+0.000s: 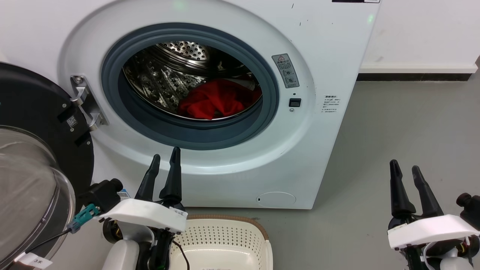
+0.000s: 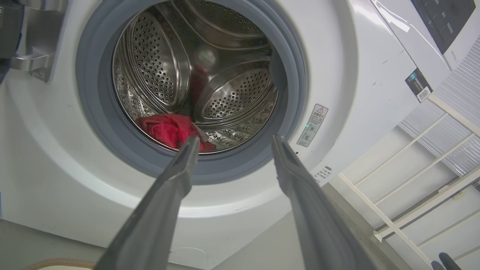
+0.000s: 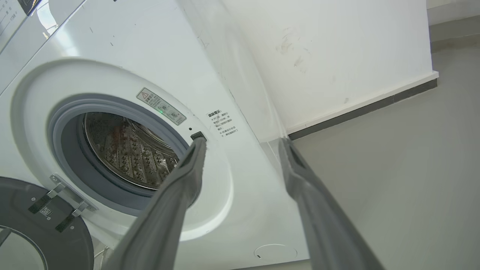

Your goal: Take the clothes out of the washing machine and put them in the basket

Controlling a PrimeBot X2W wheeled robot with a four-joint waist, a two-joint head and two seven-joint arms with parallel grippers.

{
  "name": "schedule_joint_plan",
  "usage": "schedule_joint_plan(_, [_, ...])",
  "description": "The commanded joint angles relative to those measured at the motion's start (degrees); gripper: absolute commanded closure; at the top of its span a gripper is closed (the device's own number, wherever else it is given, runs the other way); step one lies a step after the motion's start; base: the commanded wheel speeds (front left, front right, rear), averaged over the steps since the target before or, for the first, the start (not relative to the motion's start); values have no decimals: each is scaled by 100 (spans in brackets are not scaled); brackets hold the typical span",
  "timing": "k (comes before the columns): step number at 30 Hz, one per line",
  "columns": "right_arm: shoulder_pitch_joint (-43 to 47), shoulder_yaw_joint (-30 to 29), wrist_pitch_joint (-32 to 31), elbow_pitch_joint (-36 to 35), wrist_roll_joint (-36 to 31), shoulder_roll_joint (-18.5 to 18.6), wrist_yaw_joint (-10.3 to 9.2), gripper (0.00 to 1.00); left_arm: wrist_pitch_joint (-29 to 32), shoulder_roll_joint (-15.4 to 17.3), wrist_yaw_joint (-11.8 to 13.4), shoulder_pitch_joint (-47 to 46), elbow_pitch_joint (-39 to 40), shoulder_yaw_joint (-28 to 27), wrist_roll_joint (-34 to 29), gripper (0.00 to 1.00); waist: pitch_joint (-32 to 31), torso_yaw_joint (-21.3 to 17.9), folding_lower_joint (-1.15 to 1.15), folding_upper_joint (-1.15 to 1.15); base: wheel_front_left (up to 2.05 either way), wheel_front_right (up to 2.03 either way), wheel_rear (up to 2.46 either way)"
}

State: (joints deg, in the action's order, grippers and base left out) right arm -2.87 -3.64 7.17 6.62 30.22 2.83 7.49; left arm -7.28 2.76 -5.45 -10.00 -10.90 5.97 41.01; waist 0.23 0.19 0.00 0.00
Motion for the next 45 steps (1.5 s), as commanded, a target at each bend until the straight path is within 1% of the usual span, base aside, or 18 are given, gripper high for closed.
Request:
schedule_joint_plan(1, [-2, 15, 61, -97, -177, 11, 0, 0, -49, 14, 23, -156, 28, 34, -169, 0, -2, 0, 0, 0, 0, 0, 0])
schedule_joint_plan(18, [37, 76, 309, -38, -1420, 11, 0, 0, -299, 15, 139, -270, -241, 252, -1245, 0, -19, 21, 0, 0, 0, 0, 0])
schedule_joint_plan(29, [54, 86, 442, 26, -2013, 10, 0, 0, -426, 15, 197, -297, -367, 311, -1753, 0, -34, 43, 0, 0, 0, 0, 0])
schedule_joint_plan(30, [64, 82, 478, 37, -2180, 9, 0, 0, -471, 15, 206, -296, -395, 324, -1910, 0, -34, 58, 0, 0, 0, 0, 0])
schedule_joint_plan(45, [18, 69, 602, 163, -2848, 9, -1, 0, -638, 15, 278, -342, -555, 484, -2564, 0, -33, 99, 0, 0, 0, 0, 0])
